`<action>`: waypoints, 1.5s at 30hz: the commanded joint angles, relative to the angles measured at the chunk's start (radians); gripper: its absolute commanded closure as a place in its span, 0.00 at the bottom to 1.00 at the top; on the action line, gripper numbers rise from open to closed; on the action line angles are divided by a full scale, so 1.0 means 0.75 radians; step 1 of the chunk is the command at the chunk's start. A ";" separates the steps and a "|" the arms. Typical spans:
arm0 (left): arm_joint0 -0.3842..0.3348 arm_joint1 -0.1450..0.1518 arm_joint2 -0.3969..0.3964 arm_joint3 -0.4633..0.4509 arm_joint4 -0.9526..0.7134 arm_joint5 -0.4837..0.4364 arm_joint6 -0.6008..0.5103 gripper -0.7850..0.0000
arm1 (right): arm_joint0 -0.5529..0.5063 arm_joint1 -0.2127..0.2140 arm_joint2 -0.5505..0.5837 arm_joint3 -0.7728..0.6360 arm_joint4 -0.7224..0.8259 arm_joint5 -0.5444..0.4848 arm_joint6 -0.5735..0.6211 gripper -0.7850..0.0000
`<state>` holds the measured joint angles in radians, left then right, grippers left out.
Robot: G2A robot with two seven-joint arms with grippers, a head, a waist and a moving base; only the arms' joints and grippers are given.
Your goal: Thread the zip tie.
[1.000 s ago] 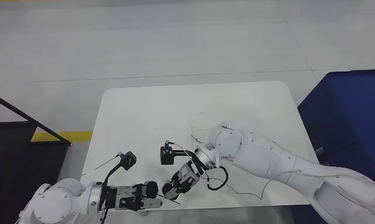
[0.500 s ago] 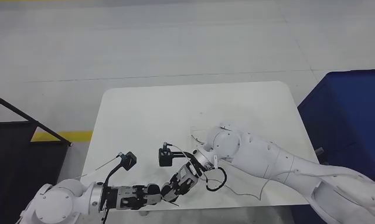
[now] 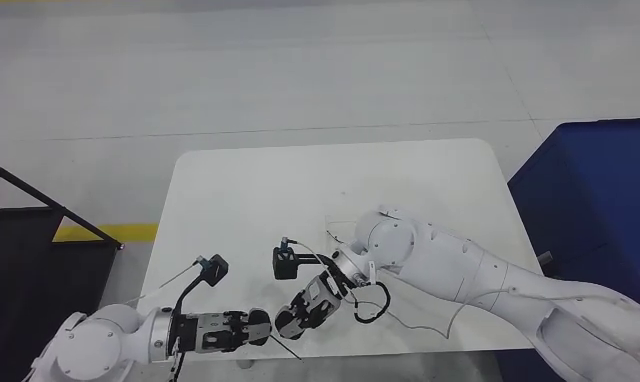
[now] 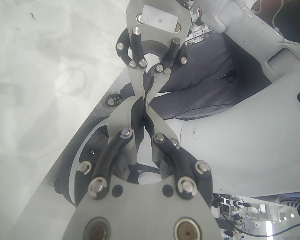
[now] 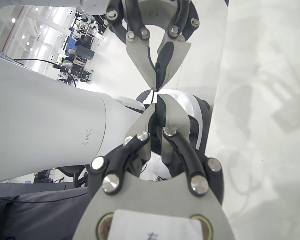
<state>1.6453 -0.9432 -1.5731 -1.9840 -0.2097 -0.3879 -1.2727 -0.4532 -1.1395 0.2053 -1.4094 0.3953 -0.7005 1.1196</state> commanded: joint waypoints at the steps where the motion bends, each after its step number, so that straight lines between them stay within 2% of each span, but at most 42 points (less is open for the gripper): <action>1: 0.000 0.002 -0.026 0.017 -0.043 0.013 0.030 1.00 | 0.000 0.000 0.000 0.000 0.000 0.001 0.001 0.00; 8: -0.002 0.004 -0.044 0.022 -0.055 0.037 0.064 1.00 | -0.034 0.009 0.036 -0.029 -0.012 -0.041 -0.041 0.00; 12: -0.003 0.005 -0.076 0.041 -0.247 0.098 0.083 1.00 | -0.101 0.040 0.115 -0.040 0.057 -0.212 -0.212 0.00; 16: 0.017 0.001 -0.092 0.057 -0.347 0.096 0.150 1.00 | -0.149 0.072 0.126 -0.028 0.035 -0.408 -0.408 0.00; 19: 0.025 -0.002 -0.097 0.069 -0.407 0.089 0.191 1.00 | -0.189 0.083 0.163 -0.022 0.129 -0.416 -0.416 0.01; 21: 0.034 -0.004 -0.103 0.073 -0.423 0.076 0.219 1.00 | -0.212 0.083 0.186 -0.019 0.175 -0.416 -0.416 0.22; 23: 0.043 -0.005 -0.110 0.062 -0.411 0.049 0.244 1.00 | -0.227 0.079 0.208 -0.021 0.191 -0.416 -0.416 0.24; 25: 0.060 -0.008 -0.114 0.050 -0.390 0.008 0.288 1.00 | -0.243 0.072 0.216 -0.006 0.195 -0.416 -0.416 0.41; 27: 0.084 -0.011 -0.116 0.032 -0.377 -0.038 0.321 1.00 | -0.246 0.062 0.215 0.001 0.206 -0.416 -0.416 0.53; 32: 0.143 -0.017 -0.129 -0.002 -0.318 -0.143 0.401 1.00 | -0.241 0.037 0.206 0.036 0.207 -0.416 -0.416 0.58; 39: 0.203 -0.023 -0.140 -0.036 -0.273 -0.233 0.458 1.00 | -0.230 0.001 0.169 0.088 0.213 -0.416 -0.416 0.59; 45: 0.247 -0.029 -0.158 -0.066 -0.196 -0.272 0.554 1.00 | -0.205 -0.029 0.136 0.116 0.215 -0.416 -0.416 0.65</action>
<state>1.8253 -0.9641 -1.6894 -2.0290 -0.3741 -0.5913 -0.8748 -0.6098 -1.1585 0.3090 -1.3250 0.5550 -1.0123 0.8078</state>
